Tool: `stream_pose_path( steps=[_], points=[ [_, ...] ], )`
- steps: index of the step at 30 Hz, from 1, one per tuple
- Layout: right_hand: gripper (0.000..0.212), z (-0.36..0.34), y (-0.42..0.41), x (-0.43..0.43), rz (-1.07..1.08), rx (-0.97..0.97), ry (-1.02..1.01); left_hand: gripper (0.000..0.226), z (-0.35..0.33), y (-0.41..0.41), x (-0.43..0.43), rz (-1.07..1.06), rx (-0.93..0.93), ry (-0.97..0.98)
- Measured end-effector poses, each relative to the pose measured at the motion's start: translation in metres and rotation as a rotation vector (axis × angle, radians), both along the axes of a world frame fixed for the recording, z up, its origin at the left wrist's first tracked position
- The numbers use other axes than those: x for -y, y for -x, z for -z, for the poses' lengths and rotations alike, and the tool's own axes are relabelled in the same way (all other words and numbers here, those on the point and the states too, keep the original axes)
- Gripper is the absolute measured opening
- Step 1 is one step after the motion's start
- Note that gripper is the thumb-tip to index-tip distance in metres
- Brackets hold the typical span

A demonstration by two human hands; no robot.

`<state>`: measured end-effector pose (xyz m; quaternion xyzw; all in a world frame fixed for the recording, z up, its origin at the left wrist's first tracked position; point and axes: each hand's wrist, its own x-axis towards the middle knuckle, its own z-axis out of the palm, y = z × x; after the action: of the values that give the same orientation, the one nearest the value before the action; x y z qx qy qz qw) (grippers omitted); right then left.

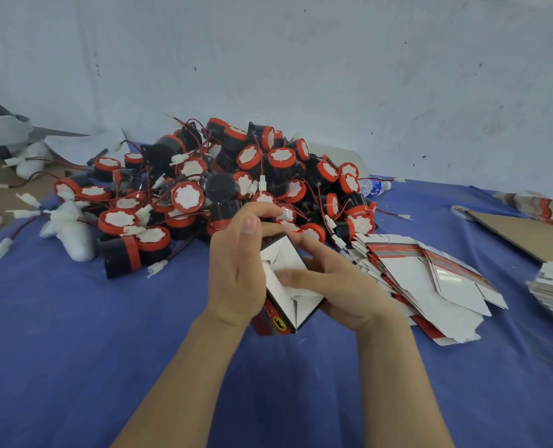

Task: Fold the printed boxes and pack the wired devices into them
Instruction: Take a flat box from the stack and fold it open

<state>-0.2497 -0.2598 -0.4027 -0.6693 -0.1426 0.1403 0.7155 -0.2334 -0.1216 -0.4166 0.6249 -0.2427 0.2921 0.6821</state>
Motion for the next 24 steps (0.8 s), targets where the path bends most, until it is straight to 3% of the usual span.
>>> stream_pose_path(
  steps=[3, 6, 9, 11, 13, 14, 17, 21, 24],
  points=[
    [0.035, -0.003, -0.005, -0.006, 0.106, -0.03, -0.047, 0.055, 0.0, -0.002, -0.001, 0.026, -0.047, 0.096],
    [0.033, -0.001, -0.005, -0.007, 0.196, -0.052, -0.096, 0.037, 0.004, -0.005, -0.003, -0.065, -0.046, 0.08],
    [0.036, 0.006, -0.005, -0.003, 0.525, 0.253, 0.104, 0.022, 0.01, -0.013, -0.002, -0.176, -0.12, -0.035],
    [0.036, 0.01, -0.011, -0.014, 0.752, 0.442, 0.351, 0.021, 0.014, -0.018, -0.001, 0.025, -0.408, 0.074],
    [0.026, 0.015, -0.014, -0.031, 0.699, 0.503, 0.618, 0.03, 0.016, -0.021, 0.001, 0.385, -0.743, 0.245],
    [0.018, 0.021, -0.016, -0.038, 0.622, 0.496, 0.762, 0.035, 0.018, -0.022, 0.002, 0.465, -0.83, 0.231],
    [0.031, 0.032, -0.02, -0.046, 0.425, 0.467, 1.101, 0.036, 0.024, -0.025, 0.003, 0.358, -0.921, 0.127],
    [0.017, 0.033, -0.019, -0.046, 0.357, 0.481, 1.097, 0.041, 0.03, -0.031, -0.004, 0.103, -0.899, 0.053],
    [0.009, 0.034, -0.023, -0.044, 0.302, 0.467, 1.096, 0.041, 0.033, -0.031, -0.006, 0.103, -0.9, 0.021]
  ],
)
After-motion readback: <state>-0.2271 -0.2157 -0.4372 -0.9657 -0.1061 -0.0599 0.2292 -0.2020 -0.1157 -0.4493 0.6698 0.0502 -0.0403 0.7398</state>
